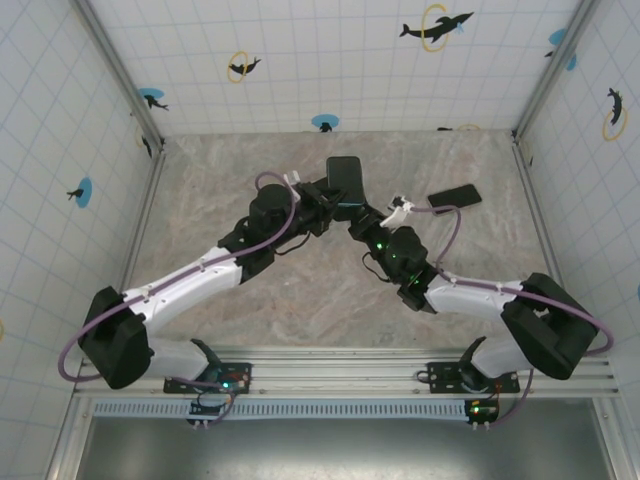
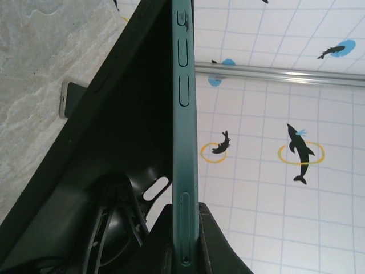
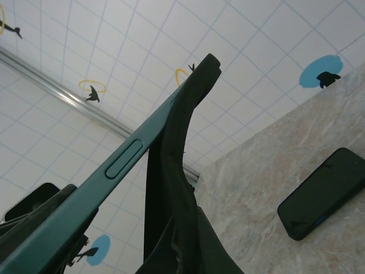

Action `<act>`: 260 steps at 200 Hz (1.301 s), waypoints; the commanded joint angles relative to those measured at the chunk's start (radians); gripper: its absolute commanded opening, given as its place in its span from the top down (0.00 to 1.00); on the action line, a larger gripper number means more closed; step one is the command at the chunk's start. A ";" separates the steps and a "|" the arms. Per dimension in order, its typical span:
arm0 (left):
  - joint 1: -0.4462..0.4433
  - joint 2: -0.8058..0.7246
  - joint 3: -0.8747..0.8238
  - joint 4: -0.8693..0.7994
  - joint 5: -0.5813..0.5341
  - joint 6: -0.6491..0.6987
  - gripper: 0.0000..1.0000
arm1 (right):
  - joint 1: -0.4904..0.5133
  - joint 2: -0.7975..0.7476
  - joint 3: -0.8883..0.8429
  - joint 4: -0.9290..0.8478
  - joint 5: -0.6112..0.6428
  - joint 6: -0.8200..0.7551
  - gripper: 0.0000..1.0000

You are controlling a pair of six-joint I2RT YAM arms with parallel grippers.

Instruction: Take the phone out of the phone case

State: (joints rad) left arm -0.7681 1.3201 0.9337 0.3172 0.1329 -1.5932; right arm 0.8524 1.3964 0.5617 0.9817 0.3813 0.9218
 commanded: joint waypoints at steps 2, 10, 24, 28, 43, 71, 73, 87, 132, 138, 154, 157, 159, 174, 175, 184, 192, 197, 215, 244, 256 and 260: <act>0.058 -0.080 -0.027 0.036 -0.067 0.090 1.00 | -0.013 0.012 0.004 -0.113 0.124 -0.048 1.00; 0.058 -0.067 -0.018 0.030 -0.064 0.093 1.00 | -0.002 0.025 0.018 -0.110 0.113 -0.052 1.00; 0.057 -0.034 0.001 0.061 -0.044 0.093 1.00 | 0.018 0.055 0.035 -0.066 0.084 -0.055 1.00; 0.056 -0.025 0.008 0.067 -0.039 0.094 1.00 | 0.022 0.063 0.039 -0.049 0.073 -0.054 1.00; 0.053 0.007 0.034 0.049 -0.033 0.099 1.00 | 0.033 0.096 0.061 -0.012 0.045 -0.048 1.00; 0.050 0.027 0.071 0.039 -0.031 0.111 1.00 | 0.041 0.125 0.082 0.002 0.021 -0.038 1.00; 0.050 0.029 0.070 0.038 -0.029 0.108 1.00 | 0.042 0.125 0.084 0.002 0.021 -0.039 1.00; 0.050 0.043 0.059 0.083 -0.018 0.110 1.00 | 0.043 0.137 0.088 0.008 0.015 -0.030 1.00; 0.068 0.040 0.053 0.112 -0.014 0.112 1.00 | 0.056 0.144 0.073 0.010 0.030 -0.060 1.00; 0.070 0.033 0.054 0.109 -0.013 0.121 1.00 | 0.052 0.139 0.057 0.000 0.048 -0.070 1.00; 0.073 0.016 0.082 0.036 -0.014 0.155 1.00 | 0.030 0.121 0.016 -0.027 0.093 -0.071 1.00; 0.075 0.013 0.086 0.026 -0.012 0.162 1.00 | 0.025 0.116 0.008 -0.026 0.099 -0.071 1.00; 0.077 0.010 0.087 0.019 -0.011 0.165 1.00 | 0.021 0.113 0.003 -0.027 0.103 -0.069 1.00; 0.091 -0.014 0.090 -0.036 -0.011 0.195 1.00 | -0.003 0.092 -0.017 -0.050 0.127 -0.077 1.00; 0.093 -0.016 0.091 -0.041 -0.012 0.197 1.00 | -0.004 0.090 -0.017 -0.052 0.129 -0.079 1.00; 0.104 -0.028 0.094 -0.077 -0.012 0.212 1.00 | -0.010 0.076 -0.014 -0.080 0.154 -0.095 1.00; 0.112 -0.040 0.096 -0.102 -0.013 0.228 1.00 | -0.015 0.068 -0.007 -0.101 0.161 -0.107 1.00; 0.114 -0.043 0.097 -0.118 -0.016 0.232 1.00 | -0.017 0.063 -0.001 -0.108 0.165 -0.119 1.00; 0.117 -0.051 0.090 -0.117 -0.013 0.235 1.00 | -0.018 0.061 0.013 -0.109 0.148 -0.144 1.00; 0.110 -0.014 0.096 -0.056 0.006 0.214 1.00 | 0.013 0.096 0.049 -0.058 0.083 -0.184 1.00; 0.098 0.013 0.122 -0.043 0.007 0.213 1.00 | 0.032 0.118 0.078 -0.046 0.060 -0.204 1.00; 0.092 0.023 0.137 -0.043 0.007 0.214 1.00 | 0.038 0.123 0.087 -0.047 0.057 -0.210 1.00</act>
State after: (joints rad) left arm -0.6994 1.3384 0.9745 0.1875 0.2173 -1.4651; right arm 0.8791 1.4792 0.6098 0.9924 0.3958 0.7979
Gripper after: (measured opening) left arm 0.103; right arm 0.071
